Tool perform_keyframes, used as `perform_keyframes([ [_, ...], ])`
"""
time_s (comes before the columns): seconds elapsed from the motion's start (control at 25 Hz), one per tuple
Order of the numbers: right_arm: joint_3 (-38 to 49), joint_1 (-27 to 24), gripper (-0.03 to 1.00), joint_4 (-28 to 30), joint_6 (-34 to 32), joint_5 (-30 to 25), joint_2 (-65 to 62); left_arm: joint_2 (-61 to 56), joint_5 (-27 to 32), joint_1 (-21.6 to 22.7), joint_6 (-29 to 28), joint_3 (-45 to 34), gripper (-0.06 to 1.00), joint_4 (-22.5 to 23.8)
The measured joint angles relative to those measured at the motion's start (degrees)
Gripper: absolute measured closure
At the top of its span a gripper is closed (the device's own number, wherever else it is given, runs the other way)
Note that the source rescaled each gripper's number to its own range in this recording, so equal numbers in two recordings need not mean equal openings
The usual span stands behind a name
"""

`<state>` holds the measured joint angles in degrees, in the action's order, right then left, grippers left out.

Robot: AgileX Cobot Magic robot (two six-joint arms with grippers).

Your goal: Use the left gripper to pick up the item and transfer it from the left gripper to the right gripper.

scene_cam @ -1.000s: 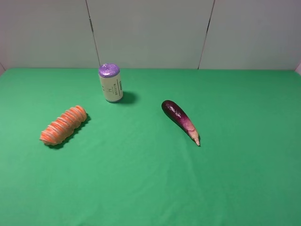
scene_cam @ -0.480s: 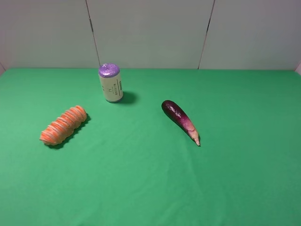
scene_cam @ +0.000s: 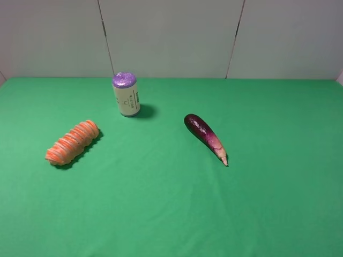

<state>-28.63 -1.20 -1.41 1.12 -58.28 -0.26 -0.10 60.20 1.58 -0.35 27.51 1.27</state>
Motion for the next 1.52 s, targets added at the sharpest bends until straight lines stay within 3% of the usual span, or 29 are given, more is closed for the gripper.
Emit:
perform_keyframes([
  [0.28,0.0,0.0,-0.03,0.0,0.0,0.0,0.0,2.2,0.8,0.0,0.0,2.2,-0.06,0.0],
  [0.68,0.0,0.0,-0.03,0.0,0.0,0.0,0.0,24.7,0.7,0.0,0.4,11.0,-0.06,0.0],
  [1.04,0.0,0.0,-0.03,0.0,0.0,0.0,0.0,45.6,-4.5,0.1,3.1,12.7,-0.06,-0.8],
  [1.52,0.0,0.0,-0.03,0.0,0.0,0.0,0.0,67.3,-17.1,0.0,14.7,12.7,-0.06,-5.3],
])
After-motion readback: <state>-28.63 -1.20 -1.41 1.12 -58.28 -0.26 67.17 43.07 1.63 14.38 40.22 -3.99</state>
